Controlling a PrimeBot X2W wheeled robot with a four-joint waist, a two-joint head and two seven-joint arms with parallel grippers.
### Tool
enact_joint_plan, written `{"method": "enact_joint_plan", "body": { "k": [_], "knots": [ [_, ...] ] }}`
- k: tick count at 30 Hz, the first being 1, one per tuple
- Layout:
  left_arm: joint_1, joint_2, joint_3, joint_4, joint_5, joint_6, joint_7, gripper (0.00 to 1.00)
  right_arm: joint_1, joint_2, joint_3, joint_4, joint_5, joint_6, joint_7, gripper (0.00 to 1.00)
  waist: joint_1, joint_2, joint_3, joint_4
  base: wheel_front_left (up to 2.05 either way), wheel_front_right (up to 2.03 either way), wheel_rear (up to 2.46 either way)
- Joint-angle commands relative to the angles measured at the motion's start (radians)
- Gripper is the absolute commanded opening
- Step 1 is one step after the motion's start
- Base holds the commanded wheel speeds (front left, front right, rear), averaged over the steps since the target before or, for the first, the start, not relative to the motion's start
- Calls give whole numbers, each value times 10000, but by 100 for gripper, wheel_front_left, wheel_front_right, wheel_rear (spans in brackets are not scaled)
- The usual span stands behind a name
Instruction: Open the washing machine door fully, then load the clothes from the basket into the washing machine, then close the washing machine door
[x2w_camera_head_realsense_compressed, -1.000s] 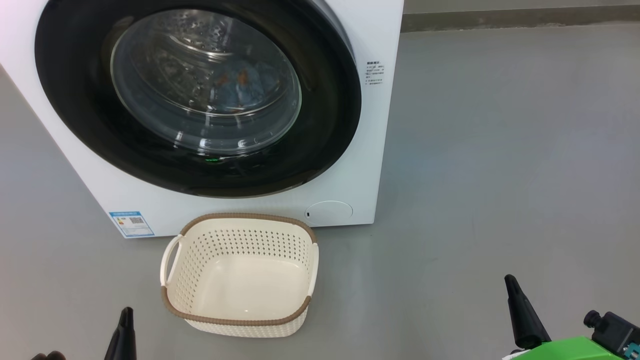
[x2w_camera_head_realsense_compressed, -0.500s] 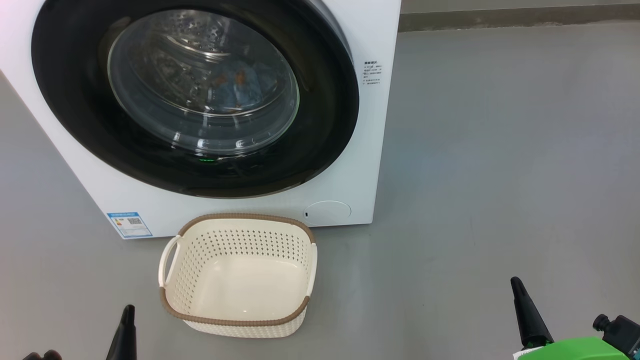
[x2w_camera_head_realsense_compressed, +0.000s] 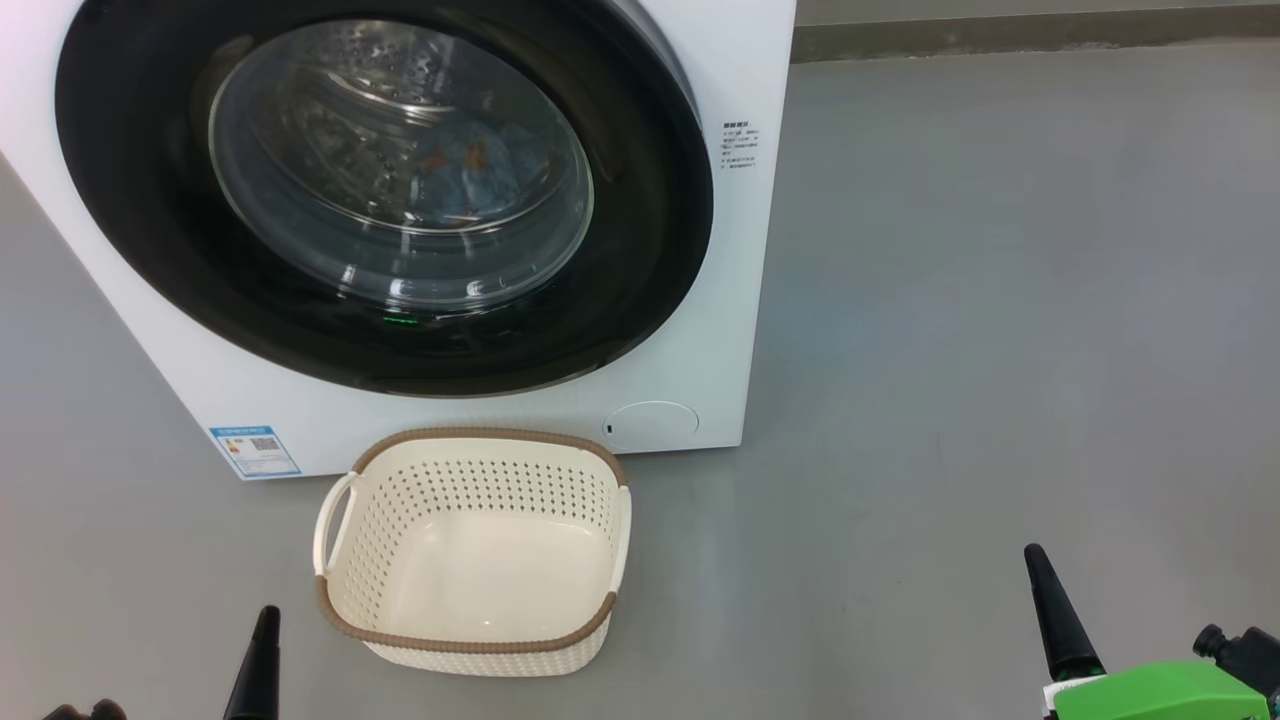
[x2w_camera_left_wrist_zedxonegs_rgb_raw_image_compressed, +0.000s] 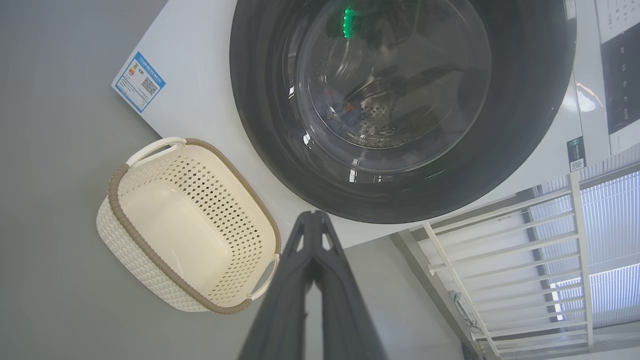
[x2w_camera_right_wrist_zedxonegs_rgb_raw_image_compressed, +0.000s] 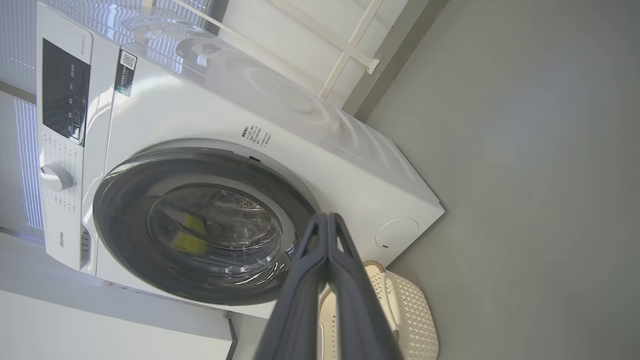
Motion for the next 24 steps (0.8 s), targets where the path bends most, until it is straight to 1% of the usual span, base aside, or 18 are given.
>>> {"method": "enact_joint_plan", "body": {
  "k": [1,11,24],
  "knots": [
    [-559,96,285,-151,-362,-19,95,0,-559,-101,52,-201,359,-7,98,0,-1,0,1,-6,0,0,0],
    [-766,62,357,1,-1540,-22,423,0,-711,-111,-35,-89,1567,-8,424,0,-1,0,9,-49,0,0,0],
    [-991,24,436,166,-2816,-24,780,0,-877,-117,-136,32,2872,-9,783,0,-1,0,17,-96,0,0,0]
  ]
}}
